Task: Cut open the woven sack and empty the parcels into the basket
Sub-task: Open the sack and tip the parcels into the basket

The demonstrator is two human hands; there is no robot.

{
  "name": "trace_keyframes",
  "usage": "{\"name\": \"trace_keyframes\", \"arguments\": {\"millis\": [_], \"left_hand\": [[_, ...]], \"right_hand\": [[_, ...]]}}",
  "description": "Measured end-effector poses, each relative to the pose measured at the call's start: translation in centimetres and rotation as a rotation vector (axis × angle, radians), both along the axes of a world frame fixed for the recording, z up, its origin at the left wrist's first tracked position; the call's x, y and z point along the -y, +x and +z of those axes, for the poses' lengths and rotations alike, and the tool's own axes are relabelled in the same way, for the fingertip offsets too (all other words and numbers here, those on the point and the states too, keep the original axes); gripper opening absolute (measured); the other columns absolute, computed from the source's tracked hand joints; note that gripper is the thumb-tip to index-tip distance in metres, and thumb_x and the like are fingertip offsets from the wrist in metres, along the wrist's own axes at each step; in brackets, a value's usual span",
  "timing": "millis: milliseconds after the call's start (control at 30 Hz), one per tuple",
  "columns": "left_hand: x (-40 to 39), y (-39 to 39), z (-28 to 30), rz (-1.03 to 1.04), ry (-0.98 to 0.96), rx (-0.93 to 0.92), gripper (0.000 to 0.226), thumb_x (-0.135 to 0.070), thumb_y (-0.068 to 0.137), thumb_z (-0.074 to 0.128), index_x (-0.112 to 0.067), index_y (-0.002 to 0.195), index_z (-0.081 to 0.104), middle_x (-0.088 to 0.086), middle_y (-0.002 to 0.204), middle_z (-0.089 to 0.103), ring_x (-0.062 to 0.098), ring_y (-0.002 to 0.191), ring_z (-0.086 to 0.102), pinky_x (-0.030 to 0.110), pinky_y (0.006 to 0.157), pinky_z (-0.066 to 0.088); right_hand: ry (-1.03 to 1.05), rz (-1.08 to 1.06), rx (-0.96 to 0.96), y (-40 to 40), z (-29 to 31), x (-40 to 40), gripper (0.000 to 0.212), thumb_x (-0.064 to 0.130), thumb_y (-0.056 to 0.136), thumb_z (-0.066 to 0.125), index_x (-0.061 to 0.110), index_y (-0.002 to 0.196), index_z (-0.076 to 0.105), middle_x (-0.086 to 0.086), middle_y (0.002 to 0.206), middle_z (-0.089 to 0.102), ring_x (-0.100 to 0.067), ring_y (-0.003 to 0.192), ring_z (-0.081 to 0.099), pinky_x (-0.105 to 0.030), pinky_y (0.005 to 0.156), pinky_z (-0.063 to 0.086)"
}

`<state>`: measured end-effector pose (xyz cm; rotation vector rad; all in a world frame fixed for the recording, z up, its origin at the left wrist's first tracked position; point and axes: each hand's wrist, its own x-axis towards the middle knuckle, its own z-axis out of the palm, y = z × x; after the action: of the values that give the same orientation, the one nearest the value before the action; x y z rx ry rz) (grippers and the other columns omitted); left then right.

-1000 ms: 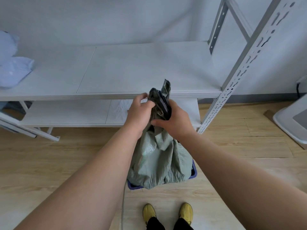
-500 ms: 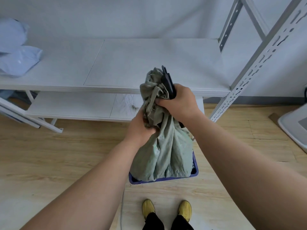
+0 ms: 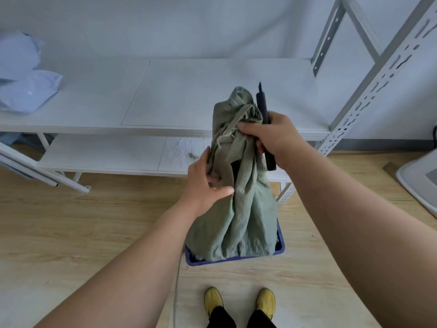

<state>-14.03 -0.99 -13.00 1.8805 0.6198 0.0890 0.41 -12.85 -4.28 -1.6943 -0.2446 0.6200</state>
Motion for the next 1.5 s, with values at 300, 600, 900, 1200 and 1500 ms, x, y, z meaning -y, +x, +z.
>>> {"name": "trace_keyframes", "arguments": {"millis": [300,600,900,1200,1500], "left_hand": [[0.9,0.8,-1.1,0.021,-0.089,-0.013,0.087,-0.032,0.051,0.094,-0.02,0.123,0.048,0.008,0.129,0.05,0.019,0.116,0.056,0.043,0.1,0.047],[-1.3,0.3,0.9,-0.214,-0.082,-0.182,0.092,-0.047,0.046,0.091,-0.039,0.125,0.044,-0.015,0.127,0.052,0.009,0.118,0.053,0.023,0.09,0.047],[0.9,-0.2,-1.3,0.19,-0.408,-0.139,0.04,-0.037,0.073,0.081,-0.023,0.108,0.069,-0.011,0.1,0.071,0.008,0.093,0.066,0.022,0.069,0.048],[-0.9,1.5,-1.7,0.554,-0.563,-0.197,0.047,-0.042,0.07,0.08,-0.023,0.11,0.064,-0.007,0.104,0.067,0.012,0.091,0.059,0.027,0.066,0.043],[-2.3,-0.1,-2.5,-0.033,-0.164,-0.325,0.076,-0.033,0.072,0.082,-0.025,0.139,0.046,-0.014,0.13,0.052,0.012,0.117,0.052,0.028,0.096,0.039]], "right_hand": [[-0.034,0.562,-0.437,-0.1,-1.0,-0.2,0.023,0.016,0.087,0.061,0.015,0.066,0.052,0.006,0.039,0.034,-0.006,0.036,0.03,-0.014,0.036,0.027],[-0.062,0.754,-0.322,1.5,0.0,0.3,0.012,0.016,0.079,0.066,0.014,0.077,0.054,0.006,0.043,0.039,-0.006,0.038,0.033,-0.016,0.038,0.029],[-0.196,-0.031,-0.232,2.2,-5.4,0.5,0.04,0.041,0.072,0.08,0.01,0.09,0.064,-0.006,0.074,0.066,-0.01,0.045,0.045,-0.024,0.048,0.044],[-0.237,0.287,-0.108,-6.0,-11.0,1.2,0.05,0.046,0.066,0.083,0.02,0.101,0.059,0.005,0.071,0.062,-0.004,0.047,0.054,-0.021,0.047,0.046],[-0.37,0.006,-0.065,-4.8,-12.9,1.9,0.037,0.035,0.076,0.076,0.011,0.101,0.062,0.0,0.072,0.061,-0.018,0.058,0.056,-0.03,0.054,0.047]]}}
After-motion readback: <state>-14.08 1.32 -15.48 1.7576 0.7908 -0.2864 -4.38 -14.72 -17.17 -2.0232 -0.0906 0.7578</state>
